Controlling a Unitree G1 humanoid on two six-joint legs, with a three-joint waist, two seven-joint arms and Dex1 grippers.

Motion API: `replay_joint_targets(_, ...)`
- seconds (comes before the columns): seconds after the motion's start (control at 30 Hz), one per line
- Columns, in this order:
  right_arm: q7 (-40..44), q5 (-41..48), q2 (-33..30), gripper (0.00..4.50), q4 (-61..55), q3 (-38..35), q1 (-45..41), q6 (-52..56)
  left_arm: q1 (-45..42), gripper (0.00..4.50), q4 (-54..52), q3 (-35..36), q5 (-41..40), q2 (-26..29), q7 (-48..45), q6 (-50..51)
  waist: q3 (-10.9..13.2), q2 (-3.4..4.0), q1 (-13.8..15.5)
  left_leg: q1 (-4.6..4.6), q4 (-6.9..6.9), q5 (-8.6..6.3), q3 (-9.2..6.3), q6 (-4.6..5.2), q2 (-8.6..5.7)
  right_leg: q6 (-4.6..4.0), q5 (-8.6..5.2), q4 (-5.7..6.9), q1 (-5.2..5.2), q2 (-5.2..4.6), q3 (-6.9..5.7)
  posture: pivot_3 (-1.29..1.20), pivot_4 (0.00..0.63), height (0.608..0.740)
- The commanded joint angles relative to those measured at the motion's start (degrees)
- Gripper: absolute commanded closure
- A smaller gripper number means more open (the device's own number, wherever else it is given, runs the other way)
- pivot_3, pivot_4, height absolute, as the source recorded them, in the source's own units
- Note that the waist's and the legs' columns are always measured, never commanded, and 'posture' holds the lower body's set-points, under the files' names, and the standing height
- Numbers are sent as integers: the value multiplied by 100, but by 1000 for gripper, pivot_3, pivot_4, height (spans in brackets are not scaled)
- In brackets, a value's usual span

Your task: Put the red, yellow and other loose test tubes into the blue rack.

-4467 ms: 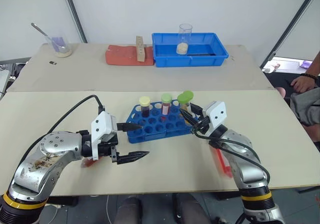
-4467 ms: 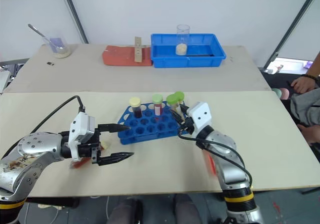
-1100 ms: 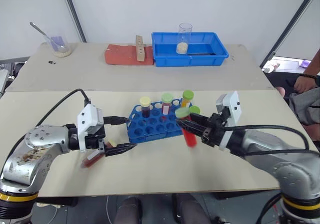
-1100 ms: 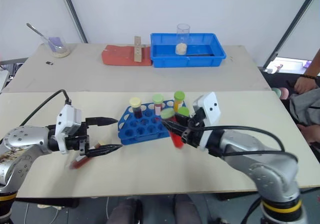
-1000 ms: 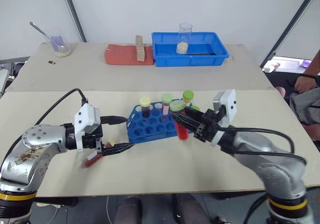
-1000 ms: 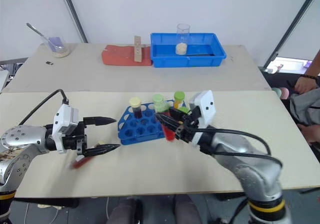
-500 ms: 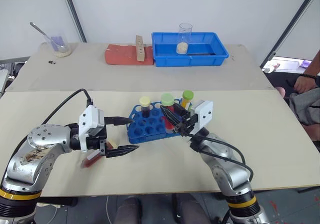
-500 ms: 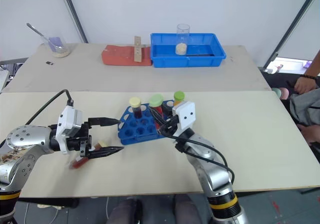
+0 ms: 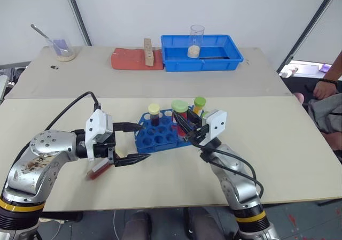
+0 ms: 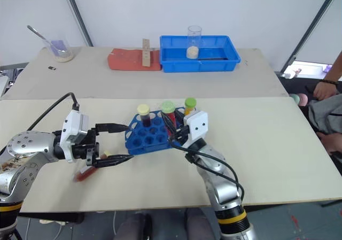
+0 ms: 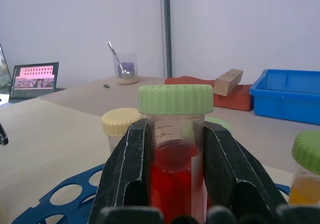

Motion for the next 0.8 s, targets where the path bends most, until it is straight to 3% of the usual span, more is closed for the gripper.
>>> replay_joint_targets(0.03, -36, -115, 138, 3467, 45, -21, 13, -312, -136, 0, -168, 10, -124, 37, 52, 105, 0, 0, -1, 0, 0, 0, 0, 0, 0, 0, 0, 0, 0, 0, 0, 0, 150, 740)
replay_joint_targets(0.63, -97, -238, 390, 3467, 350, -90, 371, -883, -260, 0, -448, 79, -518, 17, 506, 736, 0, 0, -1, 1, 0, 0, -3, 0, 0, 0, 0, 1, 1, 0, 0, 0, 150, 740)
replay_joint_targets(0.67, -43, -193, 366, 2438, 323, -94, 391, -855, -274, 0, -441, 67, -517, 12, 530, 741, 0, 0, 0, 1, 0, 0, -3, 0, 0, 0, 0, 1, 1, 0, 0, 0, 150, 740)
replay_joint_targets(0.8, 189, -133, 105, 1084, 91, -58, 524, -515, -298, 0, -405, 18, -439, 38, 664, 773, 0, 0, -1, 0, 0, 0, -2, 0, 0, 0, 0, 1, 1, 0, 0, 0, 150, 740)
